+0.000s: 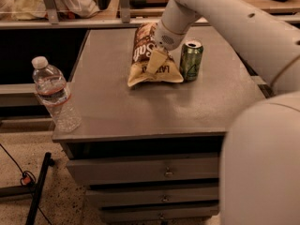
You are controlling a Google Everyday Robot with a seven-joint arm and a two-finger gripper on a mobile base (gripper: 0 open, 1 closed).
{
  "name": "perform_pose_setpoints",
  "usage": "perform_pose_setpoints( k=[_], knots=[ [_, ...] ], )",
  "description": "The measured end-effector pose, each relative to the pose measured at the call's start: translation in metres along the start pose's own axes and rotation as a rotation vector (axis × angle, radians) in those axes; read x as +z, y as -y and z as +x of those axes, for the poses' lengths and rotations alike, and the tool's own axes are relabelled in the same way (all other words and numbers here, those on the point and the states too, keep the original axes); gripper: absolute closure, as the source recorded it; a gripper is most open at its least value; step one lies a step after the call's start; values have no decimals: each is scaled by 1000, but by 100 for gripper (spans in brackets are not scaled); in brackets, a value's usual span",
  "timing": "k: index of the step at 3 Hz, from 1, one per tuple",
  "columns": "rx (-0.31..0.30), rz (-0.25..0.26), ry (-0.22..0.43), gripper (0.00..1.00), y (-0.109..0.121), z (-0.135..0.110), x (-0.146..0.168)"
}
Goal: Move brown chip bag near water bottle
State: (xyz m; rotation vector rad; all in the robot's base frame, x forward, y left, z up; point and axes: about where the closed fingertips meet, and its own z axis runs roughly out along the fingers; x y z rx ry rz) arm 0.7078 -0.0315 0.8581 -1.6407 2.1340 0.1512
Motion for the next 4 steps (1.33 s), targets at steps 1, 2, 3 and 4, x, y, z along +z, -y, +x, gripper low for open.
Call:
perform_pose_setpoints(
  k=[1, 2, 3, 4],
  knots=[
    [-146, 72, 119, 100, -36, 8, -59],
    [-258, 108, 188, 100, -67, 30, -107],
    [-403, 98, 184, 100, -99, 33, -130],
    [-435, 101, 182, 100, -100, 32, -132]
  ],
)
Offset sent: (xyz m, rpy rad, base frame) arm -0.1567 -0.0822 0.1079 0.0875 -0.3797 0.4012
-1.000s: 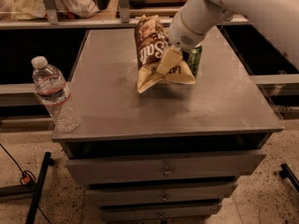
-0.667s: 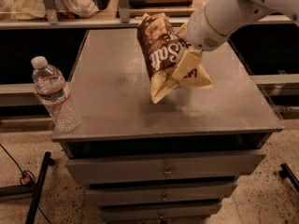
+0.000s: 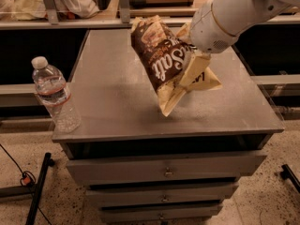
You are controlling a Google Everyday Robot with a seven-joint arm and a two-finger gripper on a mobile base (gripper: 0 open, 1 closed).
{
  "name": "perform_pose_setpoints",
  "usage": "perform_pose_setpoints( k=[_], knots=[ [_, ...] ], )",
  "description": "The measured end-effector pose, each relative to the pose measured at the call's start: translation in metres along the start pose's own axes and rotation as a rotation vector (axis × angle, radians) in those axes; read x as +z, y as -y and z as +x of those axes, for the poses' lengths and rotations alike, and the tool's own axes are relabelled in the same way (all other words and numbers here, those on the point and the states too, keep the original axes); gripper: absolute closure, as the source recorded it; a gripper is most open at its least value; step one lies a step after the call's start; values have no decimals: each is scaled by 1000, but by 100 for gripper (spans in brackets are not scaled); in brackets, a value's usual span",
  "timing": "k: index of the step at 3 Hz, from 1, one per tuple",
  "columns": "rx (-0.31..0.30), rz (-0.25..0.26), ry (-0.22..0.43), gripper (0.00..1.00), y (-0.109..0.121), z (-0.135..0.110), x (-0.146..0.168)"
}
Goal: Move brown chip bag near water bottle
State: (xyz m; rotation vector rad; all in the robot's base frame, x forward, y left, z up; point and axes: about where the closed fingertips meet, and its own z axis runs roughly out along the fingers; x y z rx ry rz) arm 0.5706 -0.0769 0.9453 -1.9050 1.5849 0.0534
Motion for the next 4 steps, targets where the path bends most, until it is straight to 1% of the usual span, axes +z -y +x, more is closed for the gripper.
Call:
perform_pose_setpoints(
  k=[1, 2, 3, 4],
  knots=[
    [-33, -57, 14, 100, -8, -17, 7],
    [-63, -155, 1, 100, -19, -45, 22],
    [-65, -238, 10, 100, -24, -67, 44],
    [-34, -280, 27, 100, -20, -73, 60]
  ],
)
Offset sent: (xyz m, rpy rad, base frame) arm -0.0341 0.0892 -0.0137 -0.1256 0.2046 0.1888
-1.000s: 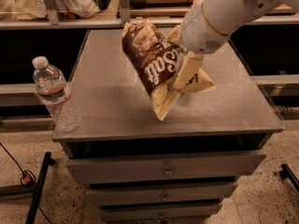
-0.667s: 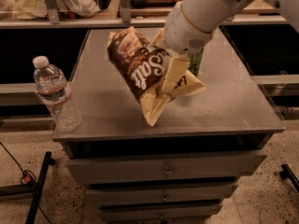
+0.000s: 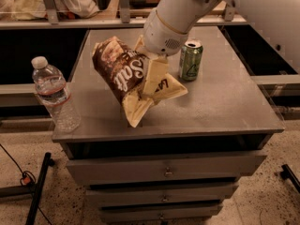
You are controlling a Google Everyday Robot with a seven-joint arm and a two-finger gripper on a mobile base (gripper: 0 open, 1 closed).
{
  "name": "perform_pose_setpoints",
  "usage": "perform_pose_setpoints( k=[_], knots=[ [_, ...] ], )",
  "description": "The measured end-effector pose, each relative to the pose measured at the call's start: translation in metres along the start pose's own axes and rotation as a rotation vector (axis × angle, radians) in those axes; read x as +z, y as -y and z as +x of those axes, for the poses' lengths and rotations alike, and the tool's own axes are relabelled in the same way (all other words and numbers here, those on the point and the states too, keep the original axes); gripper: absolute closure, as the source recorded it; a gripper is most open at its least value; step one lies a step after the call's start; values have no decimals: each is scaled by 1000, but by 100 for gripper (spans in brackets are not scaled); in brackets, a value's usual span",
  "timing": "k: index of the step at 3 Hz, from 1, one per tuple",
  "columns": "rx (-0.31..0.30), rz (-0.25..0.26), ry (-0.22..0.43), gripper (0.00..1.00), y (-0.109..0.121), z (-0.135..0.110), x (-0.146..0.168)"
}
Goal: Move brown chip bag near water bottle
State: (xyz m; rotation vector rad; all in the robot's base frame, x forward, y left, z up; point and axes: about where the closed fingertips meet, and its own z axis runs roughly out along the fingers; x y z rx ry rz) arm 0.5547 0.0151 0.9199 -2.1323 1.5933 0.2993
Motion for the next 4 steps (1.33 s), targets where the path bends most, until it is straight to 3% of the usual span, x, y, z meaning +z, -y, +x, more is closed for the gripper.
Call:
perform_pose_setpoints(
  k=[1, 2, 4],
  knots=[
    [6, -28, 39, 100, 4, -8, 10],
    [2, -49, 67, 82, 5, -16, 18],
    [-34, -85, 100, 35, -4, -41, 31]
  ],
)
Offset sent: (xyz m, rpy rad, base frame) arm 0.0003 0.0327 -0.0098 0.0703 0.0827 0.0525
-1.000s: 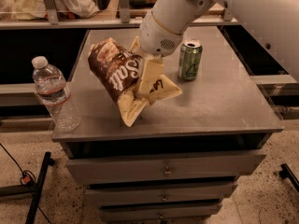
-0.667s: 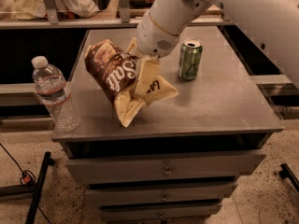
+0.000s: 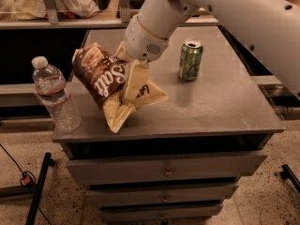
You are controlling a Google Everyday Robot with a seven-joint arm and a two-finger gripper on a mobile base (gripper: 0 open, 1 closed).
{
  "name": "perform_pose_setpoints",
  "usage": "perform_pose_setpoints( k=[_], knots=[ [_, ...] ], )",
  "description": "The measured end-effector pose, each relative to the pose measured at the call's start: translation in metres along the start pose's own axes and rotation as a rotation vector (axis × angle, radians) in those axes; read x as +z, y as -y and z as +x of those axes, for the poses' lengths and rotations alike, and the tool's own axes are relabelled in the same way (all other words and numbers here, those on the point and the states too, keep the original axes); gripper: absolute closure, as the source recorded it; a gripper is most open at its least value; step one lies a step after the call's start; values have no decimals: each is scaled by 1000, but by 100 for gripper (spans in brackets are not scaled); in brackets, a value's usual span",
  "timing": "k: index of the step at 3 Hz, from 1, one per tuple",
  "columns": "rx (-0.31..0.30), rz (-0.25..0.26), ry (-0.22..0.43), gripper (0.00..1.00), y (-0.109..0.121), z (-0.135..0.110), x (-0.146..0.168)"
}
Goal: Move brown chip bag near water bottle
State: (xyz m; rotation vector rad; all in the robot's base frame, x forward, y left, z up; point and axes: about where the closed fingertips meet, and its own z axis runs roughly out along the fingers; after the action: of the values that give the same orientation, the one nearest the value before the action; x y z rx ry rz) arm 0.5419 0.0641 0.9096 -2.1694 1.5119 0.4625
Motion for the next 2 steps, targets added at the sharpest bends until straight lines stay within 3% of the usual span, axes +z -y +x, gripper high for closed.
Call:
perform_pose_setpoints(
  k=[1, 2],
  knots=[
    [-2, -10, -18, 13, -1, -1, 9],
    [8, -24, -25, 0, 0, 5, 17]
  ],
)
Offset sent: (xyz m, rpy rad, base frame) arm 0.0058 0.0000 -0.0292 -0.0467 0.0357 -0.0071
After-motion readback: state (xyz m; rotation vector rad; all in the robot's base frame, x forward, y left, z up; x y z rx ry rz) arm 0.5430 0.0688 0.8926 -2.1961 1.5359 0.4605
